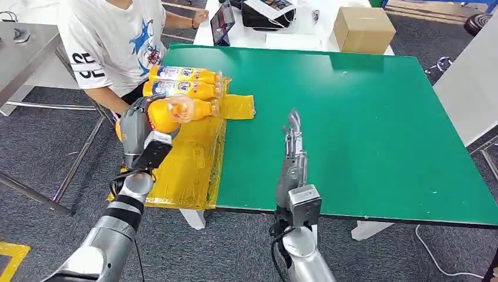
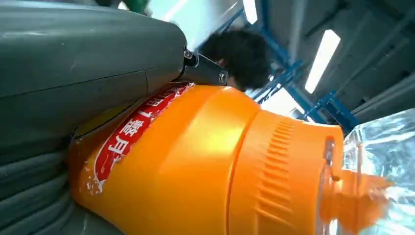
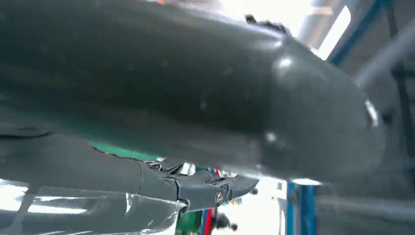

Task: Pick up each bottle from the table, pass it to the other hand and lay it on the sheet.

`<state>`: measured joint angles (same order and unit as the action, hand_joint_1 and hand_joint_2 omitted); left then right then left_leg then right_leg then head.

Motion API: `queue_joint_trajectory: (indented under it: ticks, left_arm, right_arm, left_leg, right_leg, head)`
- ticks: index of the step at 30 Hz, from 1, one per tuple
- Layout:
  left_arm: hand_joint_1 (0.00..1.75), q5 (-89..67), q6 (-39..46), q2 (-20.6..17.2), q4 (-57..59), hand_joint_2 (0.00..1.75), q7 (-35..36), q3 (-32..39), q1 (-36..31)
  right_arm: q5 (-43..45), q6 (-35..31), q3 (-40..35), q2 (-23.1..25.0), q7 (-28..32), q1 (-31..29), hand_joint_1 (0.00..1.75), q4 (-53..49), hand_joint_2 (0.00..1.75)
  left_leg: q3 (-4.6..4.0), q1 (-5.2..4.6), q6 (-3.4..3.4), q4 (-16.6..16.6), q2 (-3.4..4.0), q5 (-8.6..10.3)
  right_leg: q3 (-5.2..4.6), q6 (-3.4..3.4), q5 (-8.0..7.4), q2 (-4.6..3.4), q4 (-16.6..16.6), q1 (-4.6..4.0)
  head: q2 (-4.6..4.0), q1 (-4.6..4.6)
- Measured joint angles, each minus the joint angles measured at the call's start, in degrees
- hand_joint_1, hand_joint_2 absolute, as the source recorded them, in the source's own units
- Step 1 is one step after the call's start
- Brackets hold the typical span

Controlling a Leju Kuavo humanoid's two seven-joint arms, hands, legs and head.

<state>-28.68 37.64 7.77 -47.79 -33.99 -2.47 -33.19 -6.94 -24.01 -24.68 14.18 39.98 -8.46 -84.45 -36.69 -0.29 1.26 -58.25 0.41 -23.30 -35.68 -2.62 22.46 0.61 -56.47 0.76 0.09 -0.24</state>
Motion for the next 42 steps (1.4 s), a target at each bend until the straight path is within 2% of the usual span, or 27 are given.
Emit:
queue_joint_trajectory:
  ticks: [2,4,10,23,31,32,33,35,36,42]
  left_arm:
    - [1.75,-10.0,0.18,-1.56,5.12,1.75,3.67,-1.53,-2.57]
    - [1.75,-14.6,0.07,-2.74,8.76,1.75,3.85,-2.65,-3.51]
    - [1.75,-22.23,-3.8,-4.62,15.78,1.75,6.08,-5.38,-4.54]
    - [1.75,-23.69,-19.93,-7.09,21.3,1.75,8.57,-7.72,-5.13]
    - [1.75,-24.1,-23.54,-7.66,22.64,1.75,8.74,-7.74,-6.06]
    - [0.72,-24.27,-24.06,-7.68,22.72,1.75,8.89,-7.76,-6.1]
    - [0.0,-24.69,-24.54,-7.74,22.85,1.75,9.0,-7.76,-6.11]
    - [0.0,-24.87,-26.15,-7.86,23.2,1.75,9.03,-8.0,-6.1]
    - [0.0,-24.63,-27.04,-7.85,23.34,0.0,8.87,-8.02,-6.1]
    - [0.0,-21.02,-32.83,-7.9,23.88,0.0,6.01,-7.67,-5.91]
  right_arm:
    - [1.93,-1.98,0.37,0.33,0.04,-0.01,0.0,-2.48,0.0]
    - [2.87,-2.02,0.87,0.35,0.07,0.01,0.0,-3.83,0.0]
    - [3.44,-1.3,1.88,0.46,0.07,0.02,0.0,-4.51,0.0]
    - [4.2,1.04,2.91,0.55,0.07,0.06,0.0,-4.49,0.0]
    - [4.23,2.18,3.17,0.68,0.04,0.04,0.0,-3.66,0.0]
    - [4.21,2.41,3.17,0.72,-0.04,0.04,0.0,-3.47,0.0]
    - [4.2,2.69,3.19,0.77,-0.17,0.04,0.0,-3.22,0.0]
    - [4.18,3.49,3.19,0.77,-0.24,0.04,0.0,-2.31,0.0]
    - [4.18,3.79,3.21,0.79,-0.24,0.04,0.0,-1.91,0.0]
    - [4.01,4.86,3.48,1.12,-0.13,-0.03,0.0,0.41,0.0]
  left_leg:
    - [0.01,0.0,0.0,0.0,0.01,0.0]
    - [0.03,0.0,0.0,0.0,0.06,0.0]
    - [0.01,0.0,0.0,0.0,0.09,0.0]
    - [0.0,0.0,0.0,0.0,0.09,0.0]
    - [0.01,0.0,-0.01,0.0,0.08,0.0]
    - [0.01,0.0,-0.01,0.0,0.08,0.0]
    - [0.01,0.0,-0.01,0.0,0.08,0.0]
    - [0.01,0.01,-0.01,0.01,0.08,0.0]
    - [0.02,0.01,-0.01,0.01,0.08,0.0]
    - [0.05,0.01,-0.01,0.01,-0.02,0.0]
  right_leg:
    - [0.02,0.0,0.0,0.0,0.0,0.0]
    - [0.0,0.0,-0.01,-0.05,0.0,0.0]
    - [-0.02,0.0,-0.01,-0.06,-0.01,-0.01]
    - [-0.02,0.0,-0.01,-0.06,-0.01,0.0]
    - [-0.01,0.0,-0.01,-0.06,-0.02,0.0]
    - [-0.01,0.0,-0.01,-0.06,-0.02,0.0]
    - [-0.01,0.0,-0.01,-0.06,-0.02,0.0]
    - [-0.01,0.0,-0.01,-0.06,-0.02,-0.01]
    - [0.0,0.0,-0.01,-0.06,-0.02,-0.01]
    - [0.09,0.02,0.01,0.0,-0.02,0.0]
  head:
    - [0.0,0.0]
    - [0.0,-0.02]
    - [0.0,0.0]
    - [0.0,-0.02]
    - [0.0,-0.02]
    - [0.0,0.0]
    - [0.0,0.0]
    - [0.0,0.0]
    - [0.0,0.0]
    - [0.0,-0.02]
